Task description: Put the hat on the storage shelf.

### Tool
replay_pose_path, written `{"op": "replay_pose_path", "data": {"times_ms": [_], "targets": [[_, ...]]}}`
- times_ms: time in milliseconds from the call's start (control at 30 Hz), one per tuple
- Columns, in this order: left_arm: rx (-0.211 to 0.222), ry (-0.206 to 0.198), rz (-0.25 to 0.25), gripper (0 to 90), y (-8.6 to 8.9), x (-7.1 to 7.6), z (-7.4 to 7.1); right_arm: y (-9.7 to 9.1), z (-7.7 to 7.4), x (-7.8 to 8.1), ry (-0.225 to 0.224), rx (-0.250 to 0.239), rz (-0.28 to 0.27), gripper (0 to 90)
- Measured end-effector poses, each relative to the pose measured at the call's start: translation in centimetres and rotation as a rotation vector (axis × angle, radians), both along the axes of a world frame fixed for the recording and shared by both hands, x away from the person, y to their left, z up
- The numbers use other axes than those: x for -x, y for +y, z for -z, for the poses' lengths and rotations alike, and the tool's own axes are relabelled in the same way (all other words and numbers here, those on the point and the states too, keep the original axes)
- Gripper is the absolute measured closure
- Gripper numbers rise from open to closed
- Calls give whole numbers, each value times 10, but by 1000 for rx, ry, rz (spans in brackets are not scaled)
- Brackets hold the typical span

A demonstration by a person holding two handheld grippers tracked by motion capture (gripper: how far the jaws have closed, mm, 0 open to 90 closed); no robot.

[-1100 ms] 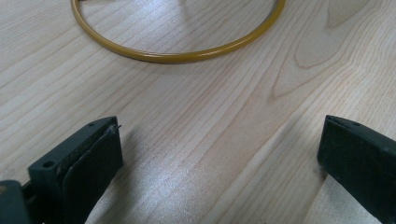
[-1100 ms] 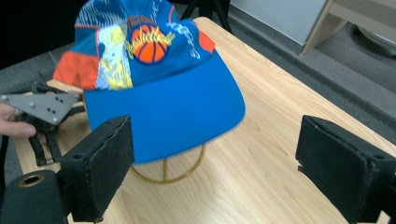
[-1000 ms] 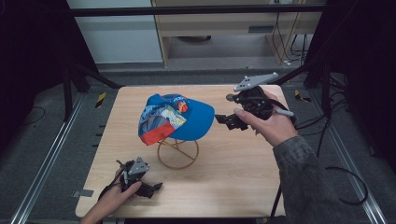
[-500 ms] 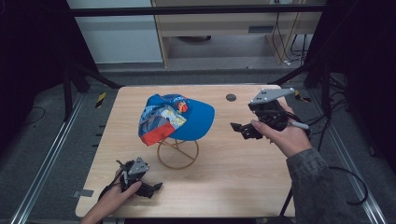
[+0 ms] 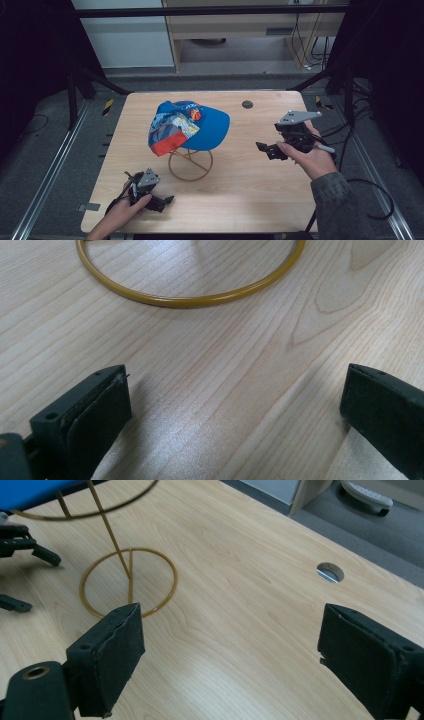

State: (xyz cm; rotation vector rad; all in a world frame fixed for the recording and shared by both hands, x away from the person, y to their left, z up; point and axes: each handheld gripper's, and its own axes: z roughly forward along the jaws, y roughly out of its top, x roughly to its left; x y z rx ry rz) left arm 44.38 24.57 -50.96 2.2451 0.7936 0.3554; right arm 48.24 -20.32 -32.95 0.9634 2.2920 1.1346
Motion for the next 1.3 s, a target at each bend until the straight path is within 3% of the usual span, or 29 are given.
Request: {"op": "replay_pose_path", "data": {"times_ms": [533,1033,1300], "targets": [[0,0,-1,0,0,0,0,-13,27,7,9,-8,33,113],[0,0,-1,0,0,0,0,-15,81,16,74,6,32,131],[-1,0,-1,0,0,0,0,-14,100,18,84,6,39,131]]}}
